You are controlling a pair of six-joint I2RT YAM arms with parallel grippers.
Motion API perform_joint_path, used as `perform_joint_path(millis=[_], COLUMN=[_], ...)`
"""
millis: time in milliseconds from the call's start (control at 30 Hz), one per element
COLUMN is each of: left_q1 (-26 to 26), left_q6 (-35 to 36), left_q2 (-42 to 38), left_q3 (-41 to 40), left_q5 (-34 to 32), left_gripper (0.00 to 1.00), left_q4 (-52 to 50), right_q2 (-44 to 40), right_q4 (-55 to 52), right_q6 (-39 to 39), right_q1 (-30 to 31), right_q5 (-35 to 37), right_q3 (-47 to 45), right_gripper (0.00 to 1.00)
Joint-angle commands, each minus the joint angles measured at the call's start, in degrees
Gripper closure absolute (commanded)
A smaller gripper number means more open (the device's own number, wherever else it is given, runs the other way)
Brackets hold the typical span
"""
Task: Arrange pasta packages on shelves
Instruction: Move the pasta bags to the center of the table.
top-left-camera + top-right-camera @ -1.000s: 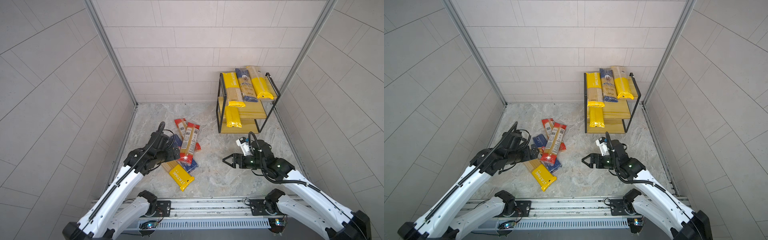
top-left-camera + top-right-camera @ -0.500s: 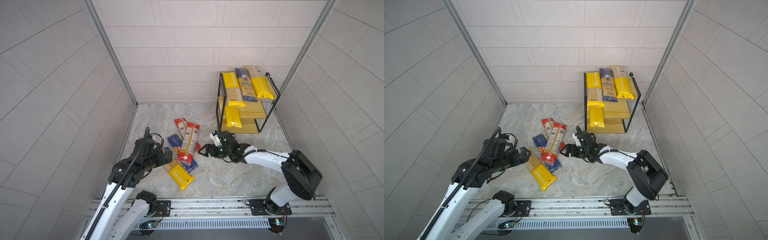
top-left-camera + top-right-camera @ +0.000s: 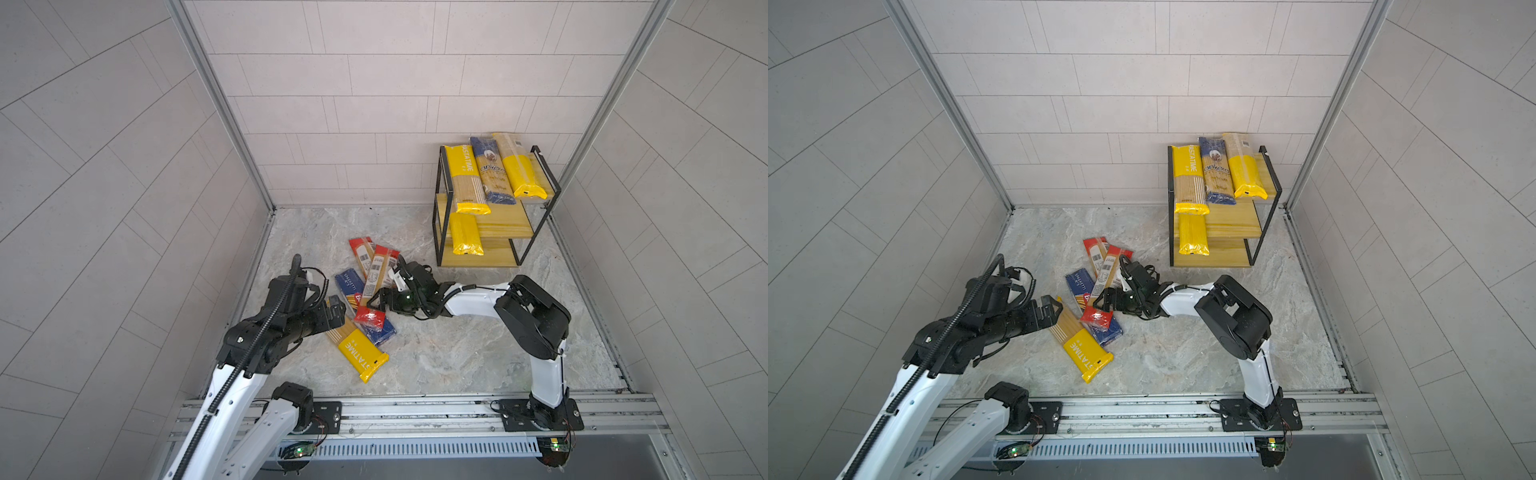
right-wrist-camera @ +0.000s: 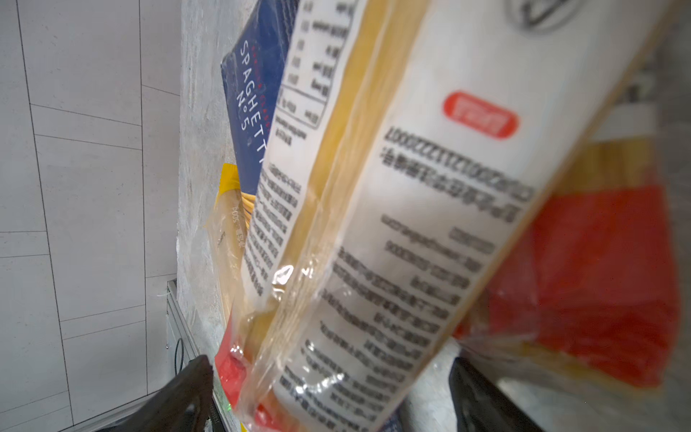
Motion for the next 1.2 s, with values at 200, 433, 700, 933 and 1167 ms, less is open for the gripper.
perform_joint_path(millis=[200,433,700,933,1167], left_q1=[0.9,1.0,1.0,1.1,1.1], left_q6=[1.3,1.4,1.4,1.1,0.7], left_q2=[-0.7,-1.7,-1.8,-1.8,-1.7], left_q3=[-0.2,0.2,0.2,0.3,1.7], left_q5=[1.6,1.4,1.4,1.5,1.2], left_gripper=[0.0,0.0,0.0,0.0,0.0], left_q4=[-0.9,-1.9,-1.7,-1.8,-2.1], right_q2=[4.2,6.4,3.5,-4.4,-12.2], right_q4=[0.3,0.7,-0.2,-3.7,-10.3], right_q6=[2.3,3.4,3.4,1.0,-2.8], right_q1=[1.5,1.7,1.6,1.4,1.1], right_q5=[-0.5,0.7,1.7,1.7,2.2], right_q3=[6.4,7.5,4.4,-0.5,-4.4], right_gripper=[0.1,0.24,0.8,0.91,0.93])
